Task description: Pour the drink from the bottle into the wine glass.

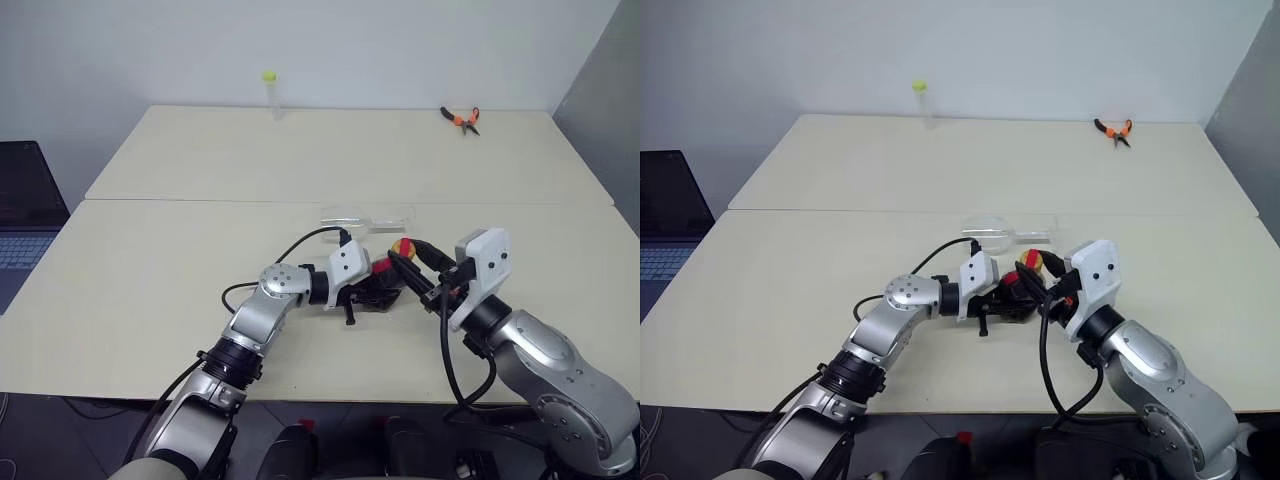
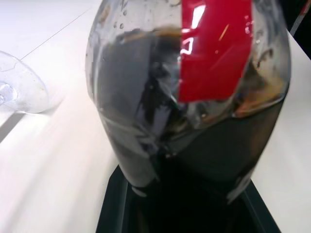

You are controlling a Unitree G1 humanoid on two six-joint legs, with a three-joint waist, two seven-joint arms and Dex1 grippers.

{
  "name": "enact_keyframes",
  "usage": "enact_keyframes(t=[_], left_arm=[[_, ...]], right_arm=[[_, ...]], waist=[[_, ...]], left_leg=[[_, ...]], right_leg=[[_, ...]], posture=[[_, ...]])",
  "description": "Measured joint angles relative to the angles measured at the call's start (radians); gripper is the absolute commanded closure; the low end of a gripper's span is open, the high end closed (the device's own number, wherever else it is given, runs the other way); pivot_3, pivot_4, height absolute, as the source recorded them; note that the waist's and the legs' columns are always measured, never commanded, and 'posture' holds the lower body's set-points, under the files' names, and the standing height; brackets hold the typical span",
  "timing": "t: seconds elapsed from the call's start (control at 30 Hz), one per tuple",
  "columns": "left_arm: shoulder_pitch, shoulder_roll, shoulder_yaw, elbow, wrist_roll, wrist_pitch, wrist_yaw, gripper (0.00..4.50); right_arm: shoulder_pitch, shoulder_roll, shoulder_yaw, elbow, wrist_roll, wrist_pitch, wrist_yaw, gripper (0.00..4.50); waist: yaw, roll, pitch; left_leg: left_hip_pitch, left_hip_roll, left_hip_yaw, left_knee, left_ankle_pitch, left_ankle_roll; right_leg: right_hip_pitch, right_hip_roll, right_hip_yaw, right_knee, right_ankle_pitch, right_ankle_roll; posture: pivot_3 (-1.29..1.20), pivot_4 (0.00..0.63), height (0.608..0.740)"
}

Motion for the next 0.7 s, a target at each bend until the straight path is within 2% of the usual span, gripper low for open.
enact_keyframes(t=[0.2,0.3,0.43,0.53,0.7], left_arm=[[-0.003,0.005,0.006,0.000,0.000,0.000,0.001,3.76],[-0.003,0.007,0.005,-0.001,-0.001,0.002,-0.004,3.76],[0.009,0.029,-0.002,-0.034,-0.017,0.032,-0.049,3.76],[0.025,0.053,-0.008,-0.085,-0.027,0.071,-0.082,3.76],[0.030,0.062,-0.008,-0.108,-0.030,0.098,-0.086,3.76]], right_arm=[[-0.024,0.004,-0.012,0.016,0.013,0.009,0.014,3.27],[-0.045,-0.049,-0.047,0.054,0.056,0.005,0.099,3.27],[-0.167,-0.284,-0.071,0.230,0.119,-0.049,0.444,3.27],[-0.322,-0.439,0.028,0.441,0.085,-0.174,0.762,3.27],[-0.535,-0.467,0.167,0.710,0.027,-0.300,1.047,3.27]], waist=[[0.000,0.000,0.000],[0.000,0.000,0.000],[-0.002,0.000,0.000],[-0.009,0.001,0.001],[-0.010,0.001,0.001]], left_leg=[[0.000,0.000,0.000,0.000,0.000,0.000],[0.000,0.000,0.000,0.000,0.000,0.000],[0.001,0.000,0.001,0.000,0.000,0.001],[0.002,0.001,0.003,-0.001,0.000,0.001],[0.002,0.002,0.002,-0.001,0.000,0.001]], right_leg=[[0.000,0.000,0.000,0.000,0.000,0.000],[0.000,0.000,0.000,0.000,0.000,0.000],[0.001,0.001,0.000,-0.001,0.000,0.000],[0.001,0.002,0.001,0.000,0.000,0.000],[0.001,0.002,0.000,0.000,0.000,0.000]], posture=[[0.00,0.150,0.740],[0.00,0.150,0.740],[0.00,0.150,0.740],[0.00,0.150,0.740],[0.00,0.150,0.740]])
